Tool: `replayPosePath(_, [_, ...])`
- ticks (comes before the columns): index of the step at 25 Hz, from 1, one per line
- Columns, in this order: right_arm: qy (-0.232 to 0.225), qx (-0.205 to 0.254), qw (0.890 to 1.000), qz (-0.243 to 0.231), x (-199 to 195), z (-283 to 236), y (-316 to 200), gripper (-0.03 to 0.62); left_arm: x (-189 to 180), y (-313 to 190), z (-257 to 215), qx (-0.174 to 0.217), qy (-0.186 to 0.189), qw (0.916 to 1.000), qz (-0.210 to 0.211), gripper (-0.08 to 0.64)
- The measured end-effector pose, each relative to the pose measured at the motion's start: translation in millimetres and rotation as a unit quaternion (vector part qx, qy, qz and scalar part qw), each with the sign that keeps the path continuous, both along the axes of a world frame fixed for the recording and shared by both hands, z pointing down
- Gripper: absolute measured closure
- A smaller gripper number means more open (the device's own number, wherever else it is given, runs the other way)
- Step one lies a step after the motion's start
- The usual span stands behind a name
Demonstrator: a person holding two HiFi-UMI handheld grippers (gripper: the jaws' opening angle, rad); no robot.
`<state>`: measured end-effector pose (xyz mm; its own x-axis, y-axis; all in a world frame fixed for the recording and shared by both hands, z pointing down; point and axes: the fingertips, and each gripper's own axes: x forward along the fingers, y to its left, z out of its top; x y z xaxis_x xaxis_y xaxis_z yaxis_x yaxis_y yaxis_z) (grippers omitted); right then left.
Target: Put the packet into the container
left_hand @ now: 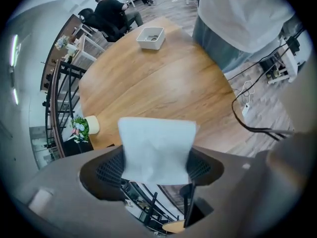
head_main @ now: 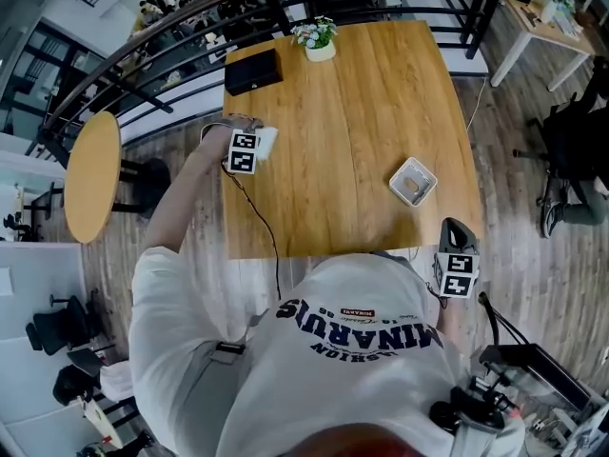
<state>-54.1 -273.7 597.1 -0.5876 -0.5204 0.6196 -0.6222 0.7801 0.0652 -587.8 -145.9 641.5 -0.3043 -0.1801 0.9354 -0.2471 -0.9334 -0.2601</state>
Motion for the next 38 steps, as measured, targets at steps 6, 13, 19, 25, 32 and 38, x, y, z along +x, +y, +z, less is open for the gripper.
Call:
replayPosePath(6, [-0.006,0.002,1.000,0.003,-2,1,-2,0.583,-5,-2,-4,-0.012,-0.003,0.9999,0.005,0.202])
replayPosePath(13, [-0.003,-0.003,1.000,0.027,12,5,-1,0.583,-7,-8,-8,-0.023,0.002,0.9997,0.008,0.202])
replayPosePath(19, [-0.005,-0.003,0.999,0.039,20,8,1,0.583,-2,-21,-6,-0.029,-0.002,0.9995,0.014,0.202])
replayPosePath(25, [-0.009,-0.005,0.999,0.044,24,8,2,0.583,16,-43,-6,-0.034,0.004,0.9991,0.027,0.202])
replayPosePath(32, [-0.016,-0.008,0.998,0.063,34,10,2,0.583,56,-87,-7,-0.035,0.011,0.9970,0.069,0.202])
replayPosePath(38, [-0.024,-0.014,0.996,0.087,43,17,2,0.583,94,-135,-7,-0.027,0.024,0.9945,0.099,0.202])
